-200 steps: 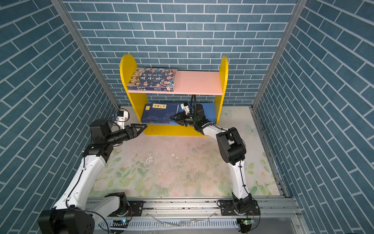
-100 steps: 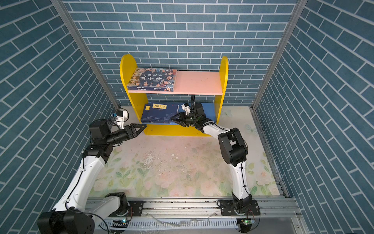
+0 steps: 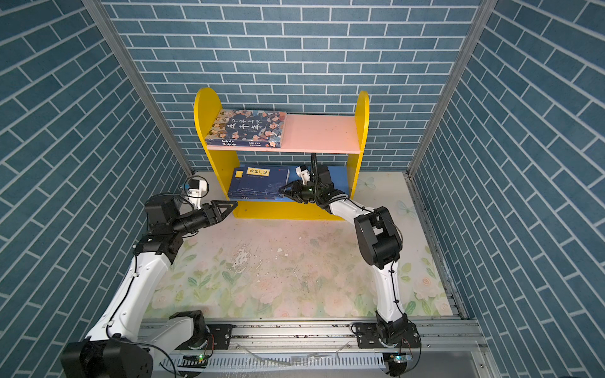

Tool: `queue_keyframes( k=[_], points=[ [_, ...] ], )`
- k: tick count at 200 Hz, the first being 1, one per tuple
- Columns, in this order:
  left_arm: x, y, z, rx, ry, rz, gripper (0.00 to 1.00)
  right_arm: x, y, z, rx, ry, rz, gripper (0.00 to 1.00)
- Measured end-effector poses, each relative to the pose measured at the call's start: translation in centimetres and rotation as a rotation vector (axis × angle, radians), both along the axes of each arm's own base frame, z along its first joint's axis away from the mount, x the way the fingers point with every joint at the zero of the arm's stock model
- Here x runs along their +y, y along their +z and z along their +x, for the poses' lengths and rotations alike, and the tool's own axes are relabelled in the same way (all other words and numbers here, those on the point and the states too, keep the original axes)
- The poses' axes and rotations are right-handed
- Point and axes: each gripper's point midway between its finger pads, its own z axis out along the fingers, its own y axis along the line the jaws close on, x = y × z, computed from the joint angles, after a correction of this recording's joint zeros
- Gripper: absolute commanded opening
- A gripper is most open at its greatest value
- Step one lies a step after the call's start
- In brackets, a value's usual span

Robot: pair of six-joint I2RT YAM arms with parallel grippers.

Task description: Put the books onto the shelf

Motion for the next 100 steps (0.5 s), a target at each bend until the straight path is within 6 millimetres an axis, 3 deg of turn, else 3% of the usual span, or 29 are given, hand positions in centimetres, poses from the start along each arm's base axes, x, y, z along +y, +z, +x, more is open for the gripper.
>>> queue_keyframes(
  k=[34,100],
  points=[
    [0.0,0.0,0.0,0.000,0.000,-0.001,0.67,0.2,1.7,0.5,-0.036,0.002,0.018,0.10],
    [0.0,0.0,0.0,0.000,0.000,-0.001,0.68,0.3,1.6,0.5,-0.015,0.004,0.009,0.00]
  ],
)
